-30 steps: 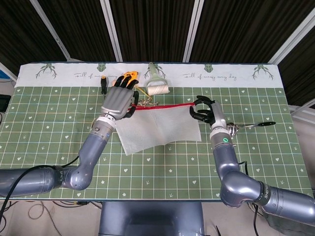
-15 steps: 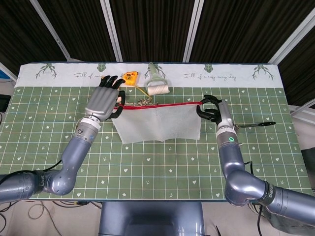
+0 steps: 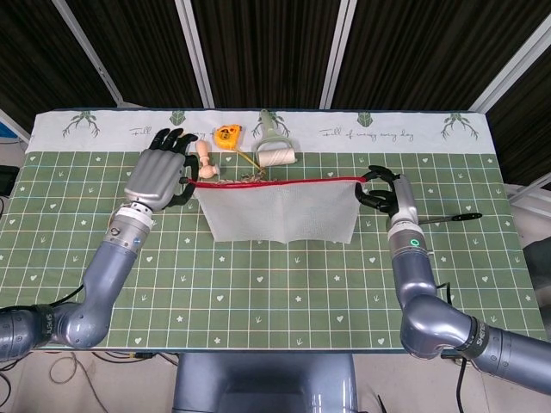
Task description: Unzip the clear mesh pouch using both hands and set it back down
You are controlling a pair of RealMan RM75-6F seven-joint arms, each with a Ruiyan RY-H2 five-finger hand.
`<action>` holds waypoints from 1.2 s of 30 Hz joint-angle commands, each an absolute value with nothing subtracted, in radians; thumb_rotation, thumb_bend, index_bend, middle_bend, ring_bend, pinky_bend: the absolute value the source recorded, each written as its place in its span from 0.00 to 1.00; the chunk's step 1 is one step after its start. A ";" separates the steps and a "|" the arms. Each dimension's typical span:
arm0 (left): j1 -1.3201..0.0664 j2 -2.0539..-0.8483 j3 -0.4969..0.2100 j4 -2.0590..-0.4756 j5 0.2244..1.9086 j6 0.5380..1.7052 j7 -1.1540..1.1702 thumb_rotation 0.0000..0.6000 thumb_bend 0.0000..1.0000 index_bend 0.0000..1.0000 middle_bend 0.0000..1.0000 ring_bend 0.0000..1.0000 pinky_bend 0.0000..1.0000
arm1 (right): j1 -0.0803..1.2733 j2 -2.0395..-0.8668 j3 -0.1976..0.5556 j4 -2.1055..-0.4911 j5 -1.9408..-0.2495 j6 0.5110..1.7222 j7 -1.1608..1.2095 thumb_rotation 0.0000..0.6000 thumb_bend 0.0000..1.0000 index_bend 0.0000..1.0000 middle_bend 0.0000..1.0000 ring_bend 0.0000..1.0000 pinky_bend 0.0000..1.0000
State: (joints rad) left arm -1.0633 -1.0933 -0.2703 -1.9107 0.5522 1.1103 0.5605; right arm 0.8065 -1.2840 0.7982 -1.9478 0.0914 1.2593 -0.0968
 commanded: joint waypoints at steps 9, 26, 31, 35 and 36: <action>-1.038 -1.044 -0.290 -1.893 0.535 1.102 0.534 1.00 0.46 0.59 0.14 0.00 0.00 | 0.809 -1.280 0.791 -1.935 0.100 1.264 -0.098 1.00 0.55 0.65 0.20 0.06 0.27; -1.030 -1.015 -0.300 -1.886 0.505 1.067 0.520 1.00 0.45 0.58 0.13 0.00 0.00 | 0.810 -1.279 0.779 -1.946 0.096 1.261 -0.102 1.00 0.54 0.65 0.18 0.06 0.27; -1.034 -1.020 -0.298 -1.888 0.501 1.059 0.524 1.00 0.40 0.52 0.10 0.00 0.00 | 0.807 -1.271 0.769 -1.955 0.084 1.241 -0.110 1.00 0.48 0.54 0.10 0.02 0.27; -1.040 -1.031 -0.294 -1.888 0.486 1.054 0.529 1.00 0.27 0.40 0.07 0.00 0.00 | 0.807 -1.255 0.738 -1.965 0.056 1.201 -0.145 1.00 0.37 0.22 0.01 0.00 0.24; -1.040 -1.034 -0.294 -1.888 0.484 1.055 0.529 1.00 0.24 0.37 0.07 0.00 0.00 | 0.807 -1.250 0.733 -1.967 0.055 1.193 -0.151 1.00 0.35 0.15 0.00 0.00 0.24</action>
